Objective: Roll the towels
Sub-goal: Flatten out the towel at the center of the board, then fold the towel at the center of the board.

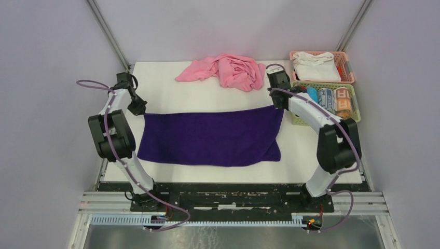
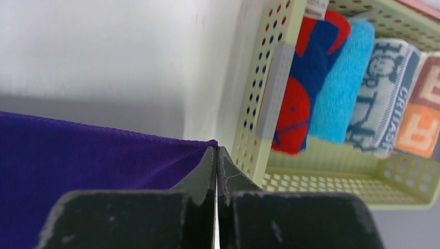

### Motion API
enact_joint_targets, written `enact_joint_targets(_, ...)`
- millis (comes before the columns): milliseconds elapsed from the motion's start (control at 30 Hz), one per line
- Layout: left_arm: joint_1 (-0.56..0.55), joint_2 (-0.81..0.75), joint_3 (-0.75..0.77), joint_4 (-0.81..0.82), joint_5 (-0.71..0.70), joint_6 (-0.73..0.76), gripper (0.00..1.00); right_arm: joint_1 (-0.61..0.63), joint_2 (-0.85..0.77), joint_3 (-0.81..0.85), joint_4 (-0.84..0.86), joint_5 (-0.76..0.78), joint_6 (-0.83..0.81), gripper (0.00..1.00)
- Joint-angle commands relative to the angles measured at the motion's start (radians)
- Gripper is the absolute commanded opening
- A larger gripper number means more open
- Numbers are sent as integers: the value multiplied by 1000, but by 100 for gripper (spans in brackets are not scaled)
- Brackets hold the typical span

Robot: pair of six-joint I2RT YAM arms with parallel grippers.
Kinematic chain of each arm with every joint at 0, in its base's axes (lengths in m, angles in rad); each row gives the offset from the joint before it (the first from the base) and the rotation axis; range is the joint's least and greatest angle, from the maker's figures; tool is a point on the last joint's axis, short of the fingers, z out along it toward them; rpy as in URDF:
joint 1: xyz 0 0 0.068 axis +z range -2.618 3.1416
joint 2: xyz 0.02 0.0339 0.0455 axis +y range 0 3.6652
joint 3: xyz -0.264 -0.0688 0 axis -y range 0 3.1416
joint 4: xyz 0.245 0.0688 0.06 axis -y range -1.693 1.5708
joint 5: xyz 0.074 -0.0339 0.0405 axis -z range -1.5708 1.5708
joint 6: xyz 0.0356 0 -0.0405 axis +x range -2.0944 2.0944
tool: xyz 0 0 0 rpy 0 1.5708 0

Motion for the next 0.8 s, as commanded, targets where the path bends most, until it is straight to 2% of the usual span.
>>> enact_joint_targets(0,0,98,182,49,78,-6,3,-62,129,167,169,-25,-83,0)
enact_joint_targets(133,-21,173,278,65,95,-10,3,-104,272,286,164,-63,-136,0)
enact_joint_targets(367,-26,241,306,121,95,-4,3,-137,363,341,197,-164,-194,0)
enact_joint_targets(600,-26,241,309,128,117,-1,3,-164,377,353,192,-218,-192,0)
enact_joint_targets(767,-25,169,272,92,85,-6,3,-165,338,324,163,-222,-208,0)
